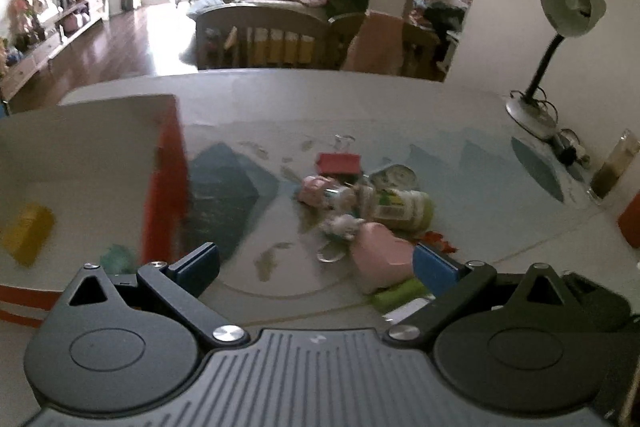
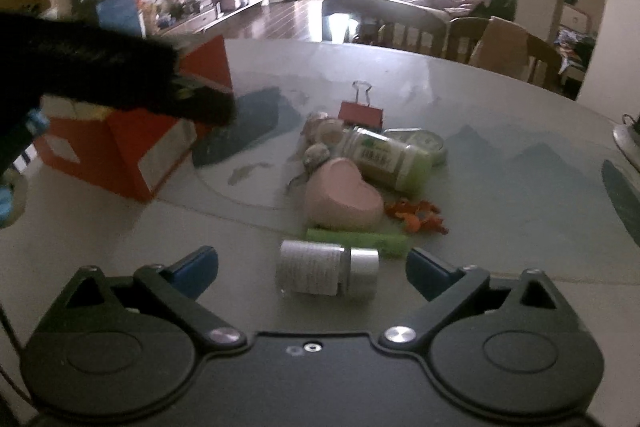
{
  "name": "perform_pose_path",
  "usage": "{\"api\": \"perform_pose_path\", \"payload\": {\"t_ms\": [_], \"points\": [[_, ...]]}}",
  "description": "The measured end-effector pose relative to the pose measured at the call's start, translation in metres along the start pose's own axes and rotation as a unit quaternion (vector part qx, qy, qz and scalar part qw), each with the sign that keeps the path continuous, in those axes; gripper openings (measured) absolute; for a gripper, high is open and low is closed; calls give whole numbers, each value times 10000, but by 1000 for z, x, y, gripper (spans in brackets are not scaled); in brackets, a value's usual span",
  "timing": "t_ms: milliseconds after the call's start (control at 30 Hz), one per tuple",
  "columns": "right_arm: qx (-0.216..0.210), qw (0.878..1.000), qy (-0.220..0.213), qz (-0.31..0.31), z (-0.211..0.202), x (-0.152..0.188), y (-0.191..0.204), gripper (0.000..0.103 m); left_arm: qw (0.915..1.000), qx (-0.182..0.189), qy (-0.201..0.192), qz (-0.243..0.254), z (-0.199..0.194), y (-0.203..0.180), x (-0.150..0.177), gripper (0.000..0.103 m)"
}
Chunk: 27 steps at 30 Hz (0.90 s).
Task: Organize rigid objects
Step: 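Lift both grippers out of the cardboard box back toward the table objects, then grasp the pink heart dish with the left gripper while the right gripper grasps the white bottle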
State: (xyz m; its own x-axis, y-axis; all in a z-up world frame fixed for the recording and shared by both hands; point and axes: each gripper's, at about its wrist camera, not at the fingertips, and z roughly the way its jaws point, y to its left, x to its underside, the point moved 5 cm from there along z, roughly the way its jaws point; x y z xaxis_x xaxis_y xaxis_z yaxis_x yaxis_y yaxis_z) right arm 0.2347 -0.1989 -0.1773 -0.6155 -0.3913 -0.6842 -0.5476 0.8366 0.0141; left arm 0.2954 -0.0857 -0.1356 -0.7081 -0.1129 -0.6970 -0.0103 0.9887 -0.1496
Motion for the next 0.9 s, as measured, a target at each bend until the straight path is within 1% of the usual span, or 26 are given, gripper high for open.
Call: {"api": "perform_pose_path", "payload": {"t_ms": [167,267,400,600,767,800,833,900], "points": [[-63,9999,112,-106,16,5,-7,99,9997,60,236,74,30,-21,1,103],[-127,9996,175,-155,26,7,-11,98,9987,85,501,98,52,-31,4,103],[-227,9992,260,-225,36,11,-12,96,9968,108,790,-77,76,-36,9,103],[-359,9985,308,-268,43,14,-13,94,9950,-14,997,-38,102,-44,9,102],[-504,9974,295,-432,46,15,-10,90,9939,87,1099,30,116,-52,7,102],[-509,9972,293,-459,46,16,-10,89,9934,102,1141,38,119,-53,7,98],[-530,9970,293,-478,47,16,-10,87,9927,127,1198,34,121,-54,7,92],[-549,9968,293,-492,47,16,-10,87,9911,156,1320,-22,127,-54,9,84]]}}
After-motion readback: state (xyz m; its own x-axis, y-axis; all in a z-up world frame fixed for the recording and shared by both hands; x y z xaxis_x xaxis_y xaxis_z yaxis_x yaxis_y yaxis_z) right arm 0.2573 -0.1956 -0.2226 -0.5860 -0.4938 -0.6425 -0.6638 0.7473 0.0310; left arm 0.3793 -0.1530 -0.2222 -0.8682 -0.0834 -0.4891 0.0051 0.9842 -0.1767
